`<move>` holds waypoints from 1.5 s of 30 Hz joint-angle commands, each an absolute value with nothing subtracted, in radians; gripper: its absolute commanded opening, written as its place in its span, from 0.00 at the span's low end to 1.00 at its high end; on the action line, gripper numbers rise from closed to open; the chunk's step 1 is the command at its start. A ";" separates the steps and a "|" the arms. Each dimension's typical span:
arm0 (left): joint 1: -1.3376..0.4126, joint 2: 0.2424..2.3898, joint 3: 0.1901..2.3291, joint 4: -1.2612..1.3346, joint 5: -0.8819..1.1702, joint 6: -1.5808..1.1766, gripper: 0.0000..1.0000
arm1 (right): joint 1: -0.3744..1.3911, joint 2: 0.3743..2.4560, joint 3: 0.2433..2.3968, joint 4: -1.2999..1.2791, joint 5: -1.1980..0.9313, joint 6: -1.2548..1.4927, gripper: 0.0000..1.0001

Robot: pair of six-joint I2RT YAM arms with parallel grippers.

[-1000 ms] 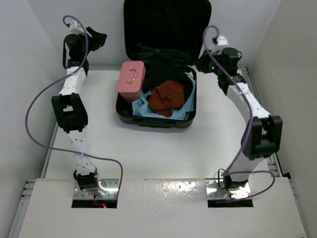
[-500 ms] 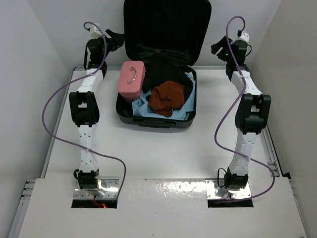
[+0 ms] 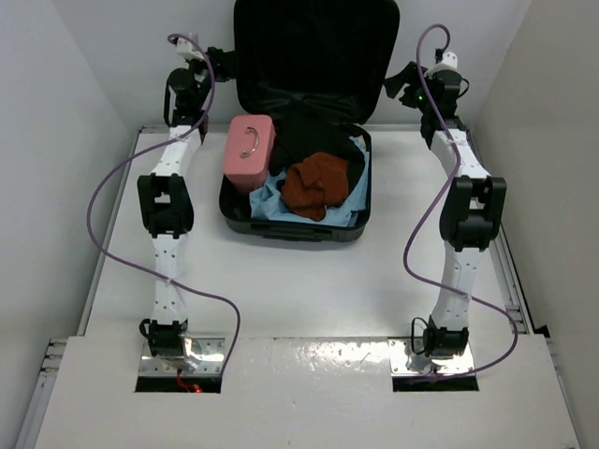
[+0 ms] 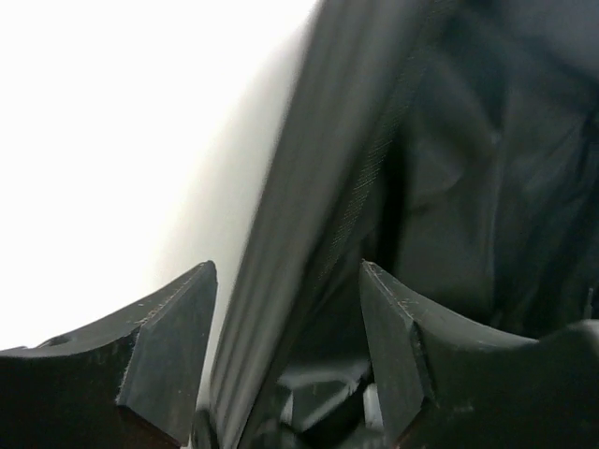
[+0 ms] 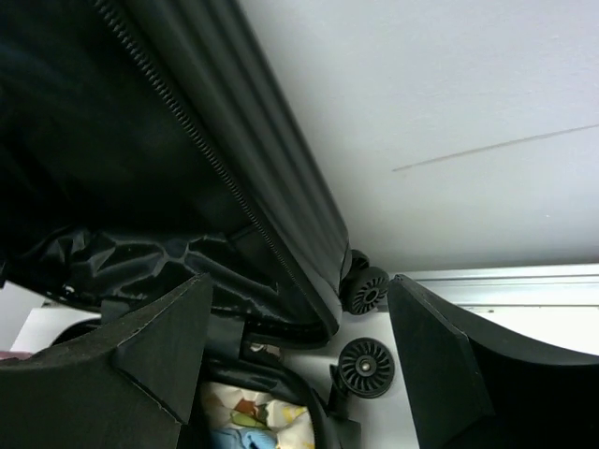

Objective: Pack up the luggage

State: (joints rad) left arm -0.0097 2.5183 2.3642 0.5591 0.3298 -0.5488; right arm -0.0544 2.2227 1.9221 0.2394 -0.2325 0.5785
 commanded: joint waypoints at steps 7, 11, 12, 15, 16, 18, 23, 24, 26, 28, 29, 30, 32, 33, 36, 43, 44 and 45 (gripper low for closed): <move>-0.110 2.624 2.494 0.628 0.155 -0.229 0.62 | -0.051 2.171 1.893 0.290 -0.227 0.541 0.75; -0.120 2.665 2.534 0.618 0.075 -0.192 0.48 | -0.045 2.181 1.917 0.279 -0.226 0.532 0.75; -0.120 2.665 2.534 0.618 0.066 -0.192 0.39 | -0.046 2.186 1.922 0.273 -0.227 0.532 0.75; -0.120 2.665 2.507 0.618 0.051 -0.172 0.21 | -0.044 2.194 1.939 0.264 -0.225 0.523 0.75; -0.120 2.665 2.494 0.629 0.051 -0.160 0.12 | -0.044 2.195 1.942 0.262 -0.232 0.522 0.75; -0.120 2.646 2.450 0.661 0.051 -0.138 0.03 | -0.041 2.198 1.941 0.262 -0.232 0.515 0.75; -0.120 2.533 2.297 0.805 0.121 -0.126 0.00 | -0.035 2.163 1.873 0.304 -0.273 0.497 0.75; -0.120 2.504 2.255 0.840 0.144 -0.126 0.00 | -0.032 2.160 1.861 0.310 -0.285 0.497 0.75; -0.120 2.417 2.127 0.917 0.208 -0.114 0.00 | -0.031 2.128 1.806 0.331 -0.296 0.495 0.75; -0.111 2.356 2.006 1.023 0.250 -0.114 0.00 | -0.029 2.083 1.752 0.359 -0.296 0.492 0.75; -0.110 2.298 1.968 1.073 0.262 -0.103 0.00 | -0.034 2.068 1.712 0.380 -0.295 0.500 0.75; -0.110 2.268 1.929 1.101 0.271 -0.103 0.00 | -0.035 2.057 1.694 0.388 -0.291 0.491 0.75; -0.097 2.211 1.815 1.141 0.284 -0.115 0.00 | -0.040 2.005 1.637 0.399 -0.301 0.476 0.75; -0.084 2.157 1.783 1.150 0.299 -0.115 0.00 | -0.052 1.978 1.582 0.411 -0.313 0.463 0.75; -0.052 2.057 1.637 1.150 0.310 -0.139 0.62 | -0.075 1.899 1.473 0.423 -0.376 0.421 0.77; 0.046 1.674 1.221 1.137 0.376 -0.060 1.00 | -0.202 1.684 1.224 0.391 -0.454 0.298 0.77; 0.058 1.628 1.183 1.120 0.388 -0.032 1.00 | -0.237 1.648 1.183 0.385 -0.478 0.284 0.77; 0.083 1.579 1.107 1.100 0.388 -0.017 1.00 | -0.250 1.613 1.161 0.374 -0.486 0.258 0.77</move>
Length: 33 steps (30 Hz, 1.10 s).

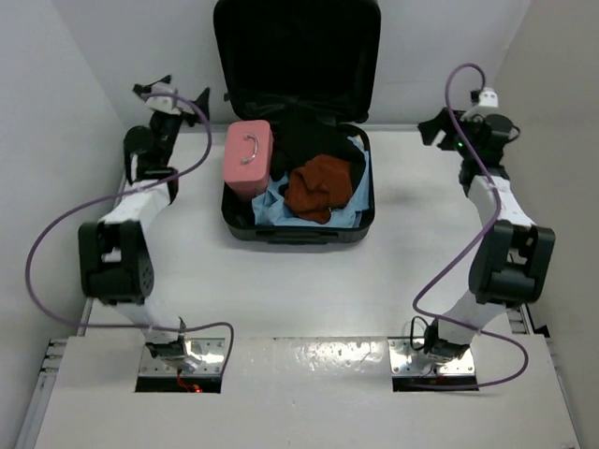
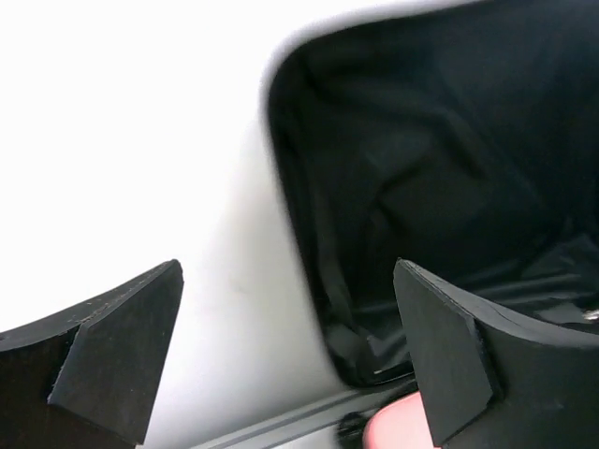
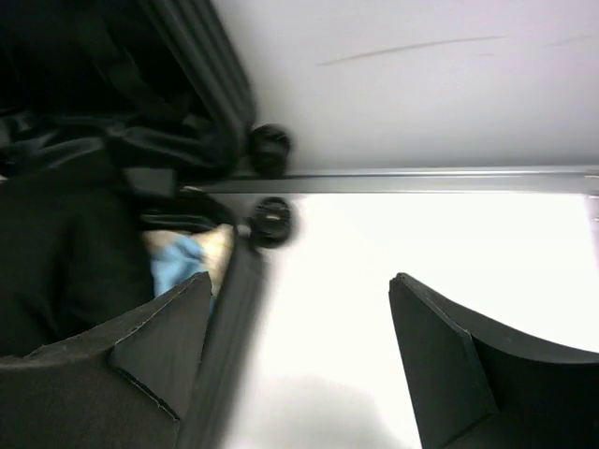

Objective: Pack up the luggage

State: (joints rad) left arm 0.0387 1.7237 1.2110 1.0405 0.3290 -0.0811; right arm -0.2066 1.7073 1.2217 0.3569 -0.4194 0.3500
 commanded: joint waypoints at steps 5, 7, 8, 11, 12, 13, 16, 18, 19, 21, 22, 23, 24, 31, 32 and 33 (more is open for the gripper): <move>0.135 1.215 0.850 0.912 0.495 0.150 1.00 | -0.316 1.528 1.043 0.354 -0.514 0.236 0.77; 0.144 1.154 0.770 0.838 0.418 0.167 1.00 | -0.319 1.523 1.023 0.362 -0.497 0.248 0.77; 0.144 1.144 0.770 0.800 0.387 0.149 1.00 | -0.318 1.529 1.022 0.364 -0.489 0.264 0.77; 0.163 1.247 0.934 0.657 0.305 -0.077 1.00 | -0.276 1.586 1.063 0.377 -0.445 0.395 0.77; 0.163 1.352 1.010 0.597 0.319 -0.118 1.00 | -0.265 1.618 1.093 0.382 -0.437 0.408 0.77; 0.163 1.411 1.178 0.541 0.371 -0.153 1.00 | -0.253 1.634 1.133 0.390 -0.437 0.419 0.77; 0.104 1.639 1.461 0.416 0.379 -0.235 0.96 | -0.190 1.744 1.272 0.400 -0.436 0.451 0.77; 0.060 1.753 1.668 0.359 0.333 -0.235 1.00 | -0.157 1.790 1.313 0.397 -0.436 0.463 0.77; 0.049 1.872 1.742 0.341 0.322 -0.251 1.00 | -0.143 1.814 1.368 0.394 -0.437 0.465 0.77; 0.040 2.003 1.920 0.281 0.333 -0.305 1.00 | -0.129 1.833 1.393 0.384 -0.431 0.462 0.77; 0.040 2.069 2.104 0.264 0.350 -0.331 1.00 | -0.127 1.850 1.411 0.380 -0.430 0.459 0.77; 0.040 2.197 2.191 0.253 0.360 -0.354 1.00 | -0.127 1.851 1.417 0.377 -0.428 0.454 0.77; 0.040 2.254 2.273 0.253 0.360 -0.389 1.00 | -0.127 1.853 1.417 0.377 -0.426 0.456 0.77; -0.012 2.465 2.456 0.393 0.252 -0.331 0.93 | -0.137 1.821 1.384 0.367 -0.413 0.428 0.77; -0.012 2.479 2.456 0.408 0.211 -0.321 0.87 | -0.138 1.822 1.384 0.362 -0.414 0.422 0.77; -0.012 2.494 2.467 0.417 0.198 -0.307 0.83 | -0.140 1.821 1.385 0.357 -0.417 0.419 0.77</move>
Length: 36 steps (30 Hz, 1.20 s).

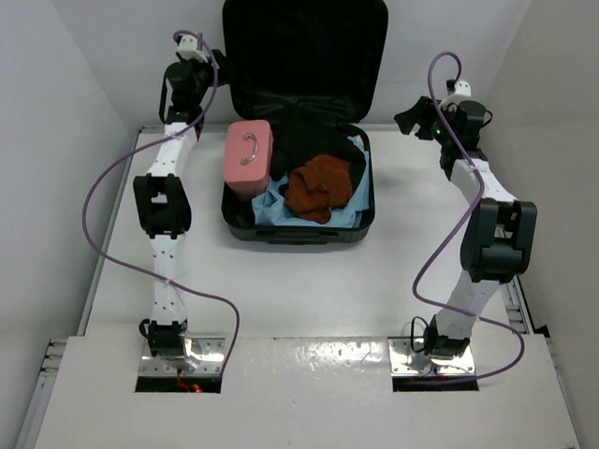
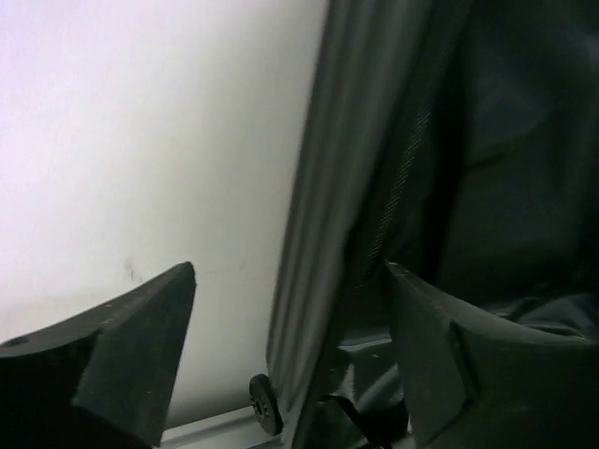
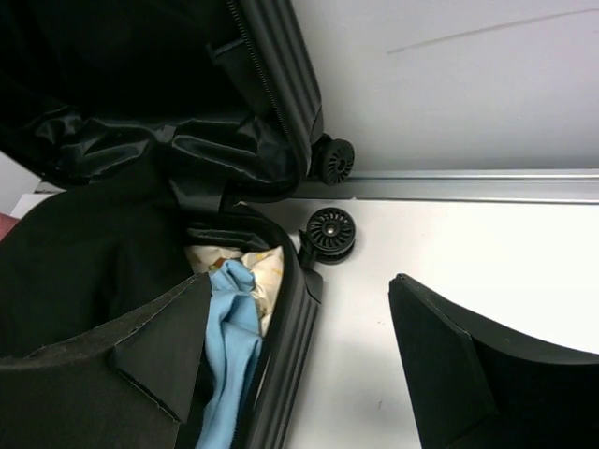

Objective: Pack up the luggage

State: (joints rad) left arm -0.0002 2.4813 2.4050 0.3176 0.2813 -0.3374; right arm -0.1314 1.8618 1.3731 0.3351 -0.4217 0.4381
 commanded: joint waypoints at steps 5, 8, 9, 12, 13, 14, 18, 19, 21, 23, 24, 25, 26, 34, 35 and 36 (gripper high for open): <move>-0.031 2.560 2.493 0.463 0.170 -0.249 0.64 | -0.144 1.835 1.410 0.344 -0.423 0.410 0.77; -0.041 2.560 2.493 0.491 0.192 -0.239 0.54 | -0.143 1.850 1.424 0.342 -0.433 0.408 0.77; -0.041 2.560 2.493 0.503 0.183 -0.239 0.44 | -0.146 1.853 1.430 0.341 -0.437 0.411 0.77; -0.041 2.550 2.458 0.540 0.210 -0.262 0.15 | -0.144 1.862 1.434 0.350 -0.442 0.410 0.75; -0.041 2.528 2.441 0.561 0.221 -0.274 0.09 | -0.143 1.861 1.433 0.354 -0.445 0.413 0.75; -0.041 2.510 2.383 0.580 0.241 -0.275 0.04 | -0.144 1.858 1.430 0.354 -0.445 0.416 0.75; -0.041 2.379 2.186 0.687 0.250 -0.262 0.00 | -0.144 1.848 1.411 0.377 -0.449 0.419 0.75; -0.041 2.314 2.134 0.727 0.268 -0.253 0.00 | -0.146 1.844 1.404 0.379 -0.454 0.422 0.75; -0.031 2.255 1.985 0.823 0.305 -0.253 0.00 | -0.146 1.829 1.388 0.390 -0.453 0.422 0.75; -0.022 2.195 1.916 0.836 0.362 -0.239 0.00 | -0.150 1.818 1.371 0.397 -0.454 0.420 0.75; -0.021 2.177 1.890 0.866 0.373 -0.239 0.00 | -0.152 1.812 1.361 0.399 -0.454 0.420 0.75; -0.011 2.160 1.867 0.877 0.382 -0.239 0.00 | -0.155 1.809 1.356 0.400 -0.456 0.419 0.75; -0.011 2.143 1.827 0.890 0.412 -0.239 0.00 | -0.155 1.798 1.353 0.400 -0.457 0.419 0.75; -0.011 1.938 1.550 1.050 0.526 -0.152 0.00 | -0.170 1.772 1.327 0.403 -0.472 0.402 0.75; -0.011 1.912 1.508 1.067 0.526 -0.135 0.00 | -0.170 1.772 1.324 0.402 -0.476 0.394 0.75; -0.011 1.886 1.430 1.084 0.547 -0.094 0.00 | -0.173 1.764 1.321 0.402 -0.474 0.393 0.75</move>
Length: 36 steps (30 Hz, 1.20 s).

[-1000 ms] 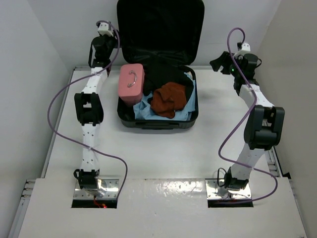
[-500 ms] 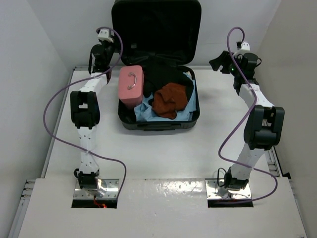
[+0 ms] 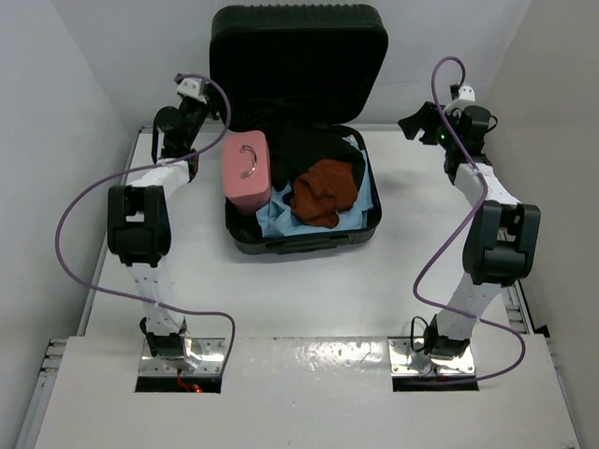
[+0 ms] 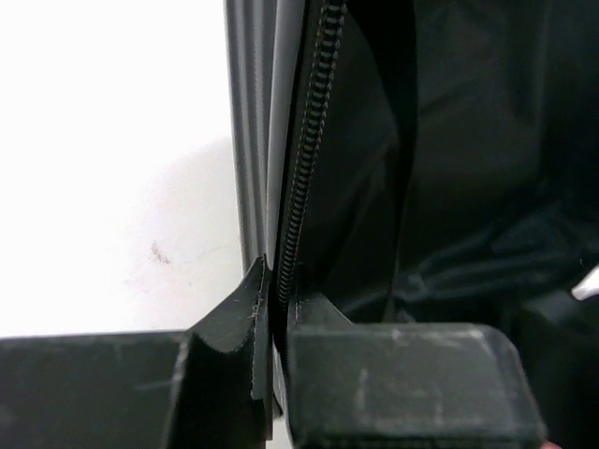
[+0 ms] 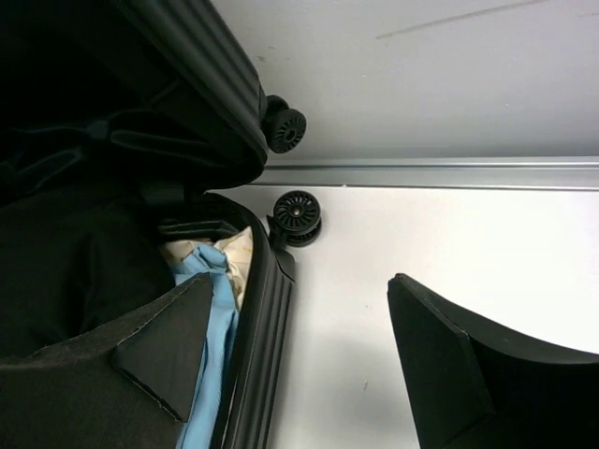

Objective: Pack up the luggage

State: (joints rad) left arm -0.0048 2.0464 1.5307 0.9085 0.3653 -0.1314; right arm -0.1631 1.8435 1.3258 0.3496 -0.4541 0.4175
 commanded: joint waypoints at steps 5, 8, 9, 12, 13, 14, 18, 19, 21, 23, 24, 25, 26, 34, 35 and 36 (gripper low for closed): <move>-0.020 1.735 1.226 1.111 0.633 0.078 0.00 | -0.179 1.752 1.290 0.402 -0.477 0.387 0.77; -0.020 1.648 1.125 1.060 0.692 0.181 0.03 | -0.181 1.743 1.278 0.402 -0.479 0.377 0.77; -0.020 1.623 1.100 1.040 0.705 0.210 0.14 | -0.181 1.738 1.270 0.403 -0.479 0.376 0.77; 0.005 1.514 1.007 0.913 0.782 0.369 0.72 | -0.183 1.724 1.252 0.405 -0.482 0.364 0.77; 0.017 1.481 0.979 0.872 0.798 0.485 0.79 | -0.187 1.723 1.249 0.405 -0.482 0.361 0.78; 0.037 1.447 0.919 0.833 0.846 0.553 0.93 | -0.187 1.715 1.237 0.408 -0.483 0.354 0.78; 0.107 1.254 0.781 0.663 0.971 0.788 1.00 | -0.196 1.706 1.220 0.405 -0.488 0.341 0.79; 0.124 1.224 0.781 0.605 0.983 0.819 1.00 | -0.195 1.703 1.218 0.403 -0.488 0.336 0.79; 0.187 1.171 0.772 0.447 1.026 0.960 1.00 | -0.198 1.695 1.212 0.400 -0.486 0.324 0.79; 0.280 1.096 0.759 0.246 1.078 1.096 1.00 | -0.207 1.698 1.209 0.397 -0.486 0.316 0.79; 0.311 1.069 0.759 0.209 1.078 1.097 1.00 | -0.212 1.701 1.209 0.397 -0.486 0.314 0.79; 0.339 1.048 0.747 0.151 1.078 1.106 1.00 | -0.215 1.701 1.206 0.390 -0.486 0.316 0.79; 0.388 1.005 0.747 0.125 1.078 1.095 1.00 | -0.216 1.703 1.204 0.393 -0.486 0.314 0.79; 0.543 0.845 0.672 -0.538 1.363 1.750 1.00 | -0.212 1.762 1.242 0.385 -0.498 0.363 0.79; 0.543 0.845 0.672 -0.538 1.374 1.753 1.00 | -0.210 1.769 1.244 0.382 -0.502 0.362 0.79; 0.532 0.845 0.687 -0.529 1.359 1.699 1.00 | -0.210 1.778 1.249 0.379 -0.505 0.365 0.79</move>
State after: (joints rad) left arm 0.5320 0.8524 0.6853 -0.3500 1.1992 1.5055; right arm -0.2138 1.7565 1.2102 0.3573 -0.4789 0.3515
